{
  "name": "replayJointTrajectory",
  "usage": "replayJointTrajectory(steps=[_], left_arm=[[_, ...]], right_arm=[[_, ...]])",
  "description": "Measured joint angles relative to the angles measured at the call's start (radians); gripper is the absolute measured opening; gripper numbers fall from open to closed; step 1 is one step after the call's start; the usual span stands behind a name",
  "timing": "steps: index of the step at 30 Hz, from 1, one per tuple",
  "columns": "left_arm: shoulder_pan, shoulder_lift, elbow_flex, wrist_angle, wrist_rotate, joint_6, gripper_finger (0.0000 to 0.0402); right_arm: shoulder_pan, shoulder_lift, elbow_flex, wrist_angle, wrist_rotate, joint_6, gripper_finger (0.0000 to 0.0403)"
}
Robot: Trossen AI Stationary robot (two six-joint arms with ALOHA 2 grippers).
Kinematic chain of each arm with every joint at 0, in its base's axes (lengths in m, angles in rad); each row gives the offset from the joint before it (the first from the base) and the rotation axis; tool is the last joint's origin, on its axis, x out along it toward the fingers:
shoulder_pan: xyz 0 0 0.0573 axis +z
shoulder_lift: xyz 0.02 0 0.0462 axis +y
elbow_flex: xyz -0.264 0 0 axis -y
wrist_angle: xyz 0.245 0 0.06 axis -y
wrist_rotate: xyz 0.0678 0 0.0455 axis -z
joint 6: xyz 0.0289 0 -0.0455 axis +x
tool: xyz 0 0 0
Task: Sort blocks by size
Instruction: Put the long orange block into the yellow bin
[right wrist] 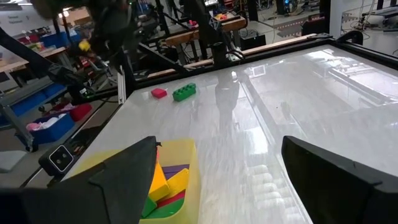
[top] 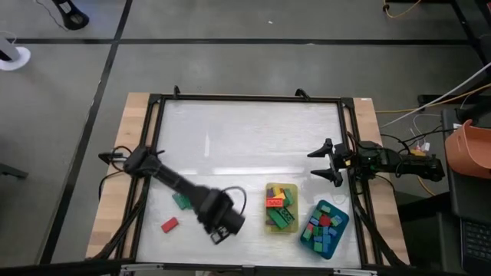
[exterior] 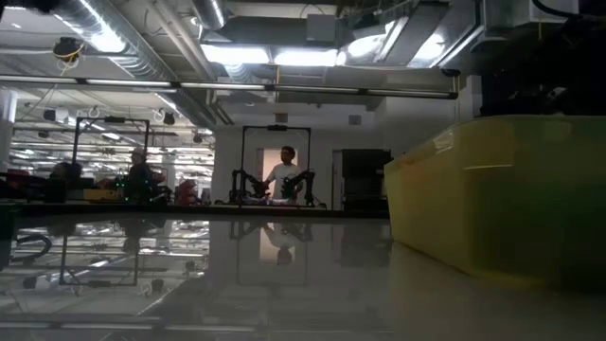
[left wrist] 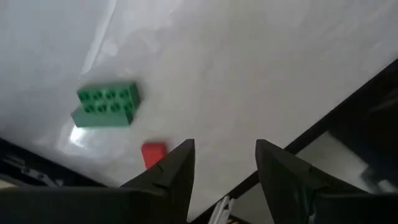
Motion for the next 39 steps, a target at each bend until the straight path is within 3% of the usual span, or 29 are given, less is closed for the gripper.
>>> replayJointTrajectory(steps=[6,10,19,23,39], left_arm=[[-0.121,0.0,-0.098,0.016,0.0,-0.074,0.0155],[-0.173,0.0,-0.193,0.027,0.016,-0.025,0.0155],[-0.196,0.0,-0.421,0.164,0.23,-0.033,0.0155],[-0.205,0.001,-0.472,0.249,0.239,-0.016,0.0155],[-0.266,0.001,-0.617,0.268,0.232,-0.059,0.0155]], right_arm=[[0.0,0.0,0.0,0.0,0.002,0.0,0.0344],[0.0,0.0,0.0,0.0,0.004,0.0,0.0344],[0.0,0.0,0.0,0.0,0.004,0.0,0.0344],[0.0,0.0,0.0,0.0,0.004,0.0,0.0344],[0.0,0.0,0.0,0.0,0.004,0.0,0.0344]])
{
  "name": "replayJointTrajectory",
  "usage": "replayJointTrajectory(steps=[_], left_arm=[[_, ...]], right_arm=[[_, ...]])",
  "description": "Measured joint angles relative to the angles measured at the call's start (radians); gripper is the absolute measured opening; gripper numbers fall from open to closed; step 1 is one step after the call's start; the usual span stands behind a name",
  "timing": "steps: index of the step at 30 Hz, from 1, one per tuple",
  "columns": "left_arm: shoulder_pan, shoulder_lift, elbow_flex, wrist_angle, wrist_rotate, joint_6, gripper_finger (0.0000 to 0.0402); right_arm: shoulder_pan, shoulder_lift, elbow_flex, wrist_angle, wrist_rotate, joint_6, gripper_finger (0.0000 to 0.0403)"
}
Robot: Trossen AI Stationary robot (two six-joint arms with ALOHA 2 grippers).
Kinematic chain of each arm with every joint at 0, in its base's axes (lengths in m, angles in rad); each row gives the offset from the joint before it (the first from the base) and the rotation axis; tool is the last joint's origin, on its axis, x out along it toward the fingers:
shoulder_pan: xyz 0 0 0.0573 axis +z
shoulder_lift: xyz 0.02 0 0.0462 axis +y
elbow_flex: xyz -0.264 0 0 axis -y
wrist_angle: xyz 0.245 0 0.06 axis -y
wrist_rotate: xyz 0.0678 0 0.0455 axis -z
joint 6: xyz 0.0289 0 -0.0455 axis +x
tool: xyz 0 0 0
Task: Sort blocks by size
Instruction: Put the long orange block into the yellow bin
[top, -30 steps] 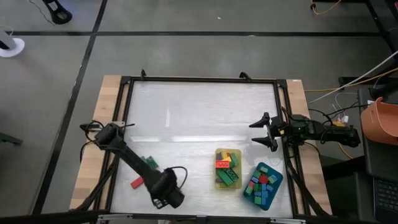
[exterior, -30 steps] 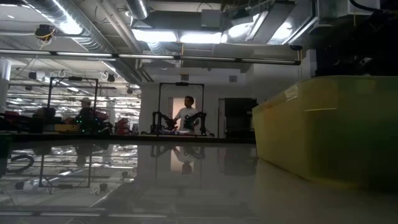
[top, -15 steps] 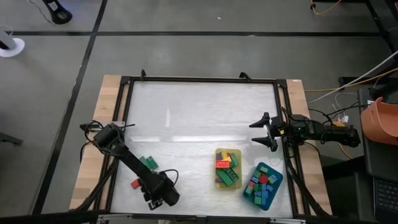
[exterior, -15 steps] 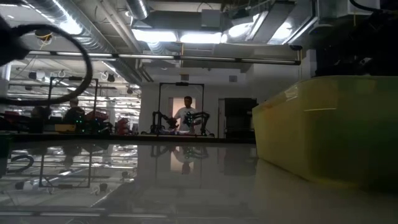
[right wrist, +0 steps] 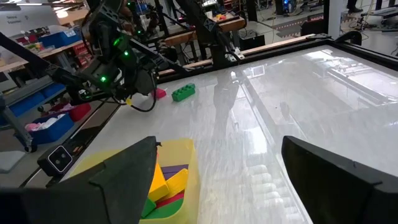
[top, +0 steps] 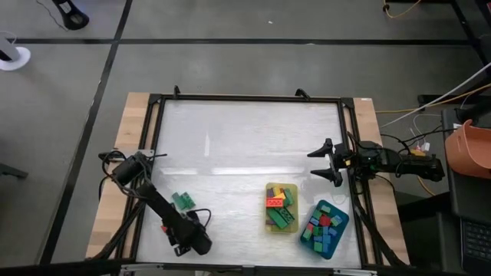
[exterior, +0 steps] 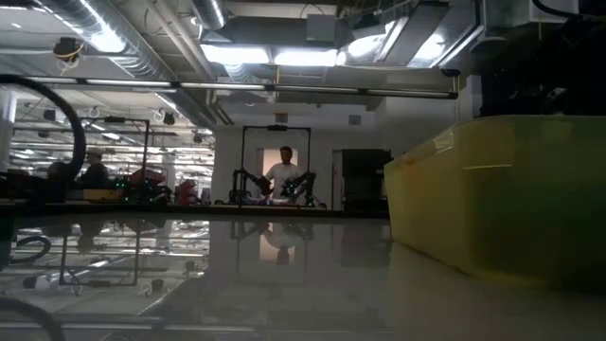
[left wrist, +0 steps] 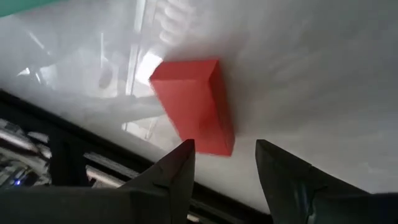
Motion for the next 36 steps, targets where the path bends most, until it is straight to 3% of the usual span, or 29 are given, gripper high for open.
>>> replayJointTrajectory(steps=[14,28,36], left_arm=[[-0.012,-0.004,-0.115,0.039,0.007,0.044,0.0155],[-0.018,-0.004,-0.114,0.094,0.017,0.02,0.0155],[0.01,0.0,-0.007,0.178,0.016,0.04,0.0155]], right_arm=[[0.0,0.0,0.0,0.0,0.0,0.0,0.0344],[0.0,0.0,0.0,0.0,0.0,0.0,0.0344],[0.0,0.0,0.0,0.0,0.0,0.0,0.0344]])
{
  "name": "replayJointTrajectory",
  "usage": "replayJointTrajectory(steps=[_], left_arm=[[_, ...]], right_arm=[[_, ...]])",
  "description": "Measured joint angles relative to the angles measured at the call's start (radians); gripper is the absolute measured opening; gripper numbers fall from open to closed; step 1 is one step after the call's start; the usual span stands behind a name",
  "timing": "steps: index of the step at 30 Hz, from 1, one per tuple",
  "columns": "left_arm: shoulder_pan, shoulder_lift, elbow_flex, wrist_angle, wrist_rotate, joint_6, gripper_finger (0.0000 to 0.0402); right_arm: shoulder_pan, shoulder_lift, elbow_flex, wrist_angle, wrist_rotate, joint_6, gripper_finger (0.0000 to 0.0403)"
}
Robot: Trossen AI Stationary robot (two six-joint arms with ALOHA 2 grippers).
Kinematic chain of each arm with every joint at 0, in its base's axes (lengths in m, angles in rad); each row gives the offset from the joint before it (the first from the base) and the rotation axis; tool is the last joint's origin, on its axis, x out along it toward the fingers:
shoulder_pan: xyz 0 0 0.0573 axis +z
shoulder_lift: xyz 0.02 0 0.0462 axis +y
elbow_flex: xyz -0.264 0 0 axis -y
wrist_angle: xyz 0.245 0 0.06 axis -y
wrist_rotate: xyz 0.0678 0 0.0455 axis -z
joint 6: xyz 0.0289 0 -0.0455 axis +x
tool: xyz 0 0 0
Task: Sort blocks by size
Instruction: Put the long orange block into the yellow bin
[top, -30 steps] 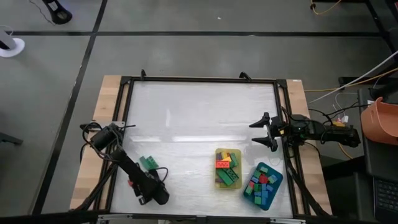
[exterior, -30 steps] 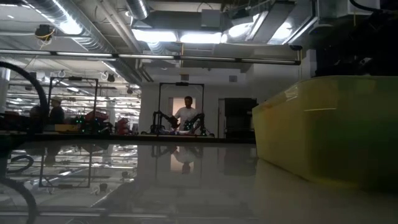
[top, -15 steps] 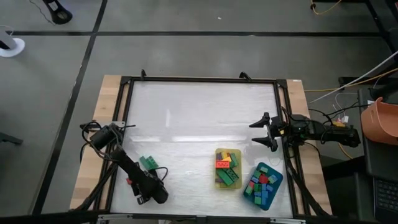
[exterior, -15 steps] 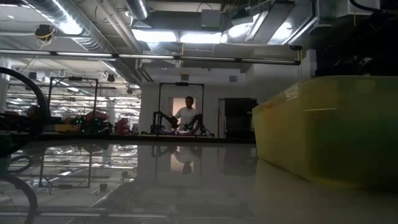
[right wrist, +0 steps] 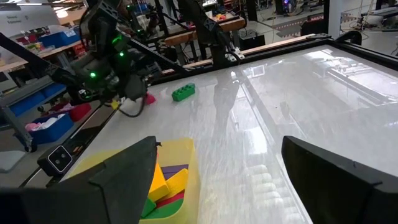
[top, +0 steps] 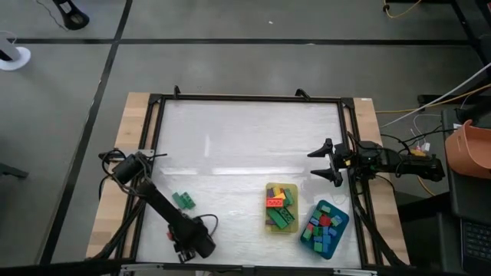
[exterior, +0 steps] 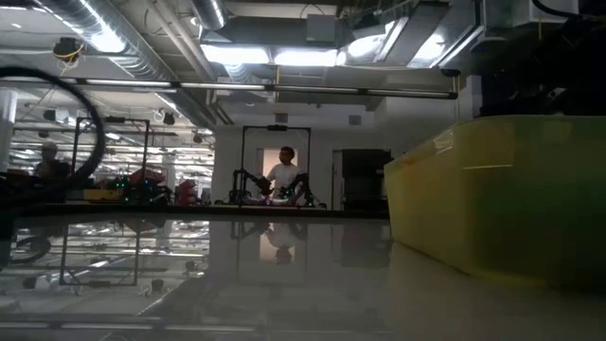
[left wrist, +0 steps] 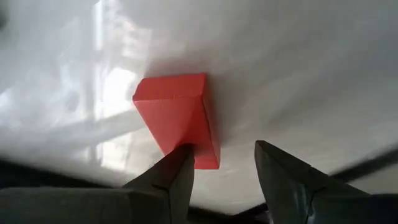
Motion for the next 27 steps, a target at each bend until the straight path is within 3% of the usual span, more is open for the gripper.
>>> replayJointTrajectory(steps=[6,12,27], left_arm=[[0.007,-0.003,0.031,0.112,-0.021,-0.003,0.0155],[0.017,-0.001,0.032,0.108,-0.025,-0.014,0.0155],[0.074,0.004,0.03,0.076,0.102,0.018,0.0155]], right_arm=[[0.0,0.0,0.0,0.0,0.0,0.0,0.0344],[0.0,0.0,0.0,0.0,0.0,0.0,0.0344],[0.0,0.0,0.0,0.0,0.0,0.0,0.0344]])
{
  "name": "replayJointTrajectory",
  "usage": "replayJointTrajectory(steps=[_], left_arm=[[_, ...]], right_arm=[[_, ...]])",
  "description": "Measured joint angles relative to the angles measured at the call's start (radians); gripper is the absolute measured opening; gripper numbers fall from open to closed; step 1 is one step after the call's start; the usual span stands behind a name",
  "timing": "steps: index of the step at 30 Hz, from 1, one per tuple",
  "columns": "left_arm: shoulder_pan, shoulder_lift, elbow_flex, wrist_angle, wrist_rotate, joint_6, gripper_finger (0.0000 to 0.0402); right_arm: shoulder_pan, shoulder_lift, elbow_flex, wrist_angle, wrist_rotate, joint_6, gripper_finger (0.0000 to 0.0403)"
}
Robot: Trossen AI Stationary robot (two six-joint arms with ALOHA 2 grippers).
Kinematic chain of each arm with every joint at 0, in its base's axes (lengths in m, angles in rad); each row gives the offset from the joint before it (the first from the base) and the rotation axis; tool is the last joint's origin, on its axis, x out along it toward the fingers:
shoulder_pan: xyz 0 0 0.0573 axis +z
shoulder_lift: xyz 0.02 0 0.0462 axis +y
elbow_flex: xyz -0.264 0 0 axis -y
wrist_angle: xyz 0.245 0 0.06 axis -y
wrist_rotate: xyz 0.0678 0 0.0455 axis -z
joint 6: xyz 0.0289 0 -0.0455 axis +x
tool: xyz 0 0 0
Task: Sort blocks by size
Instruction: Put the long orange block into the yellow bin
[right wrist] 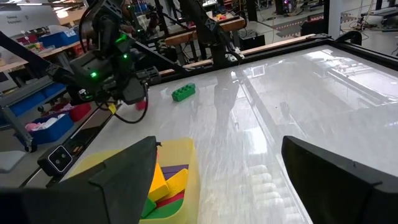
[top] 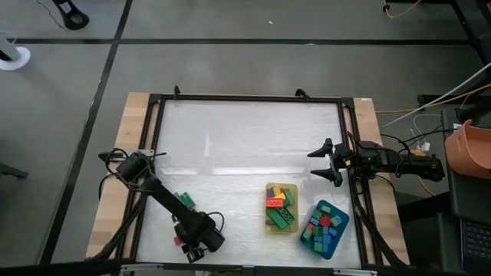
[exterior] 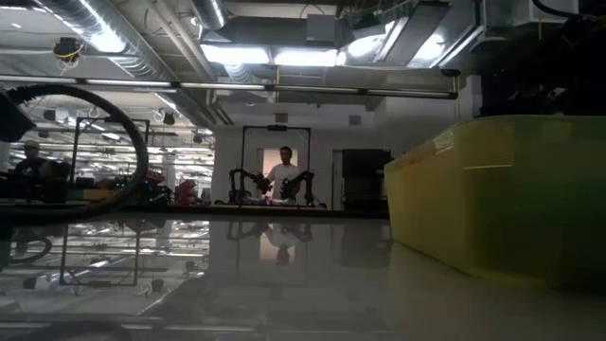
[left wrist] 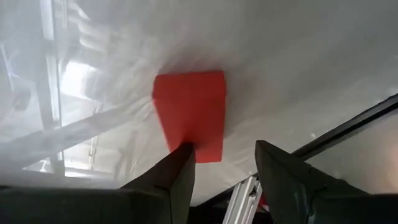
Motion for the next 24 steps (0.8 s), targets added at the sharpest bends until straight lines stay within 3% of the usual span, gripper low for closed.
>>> replayJointTrajectory(steps=[19,24], left_arm=[[0.025,0.002,-0.001,-0.104,0.077,0.017,0.0155],[0.038,-0.001,0.0,-0.143,0.05,0.051,0.0155]], right_arm=[[0.0,0.0,0.0,0.0,0.0,0.0,0.0344],[0.0,0.0,0.0,0.0,0.0,0.0,0.0344]])
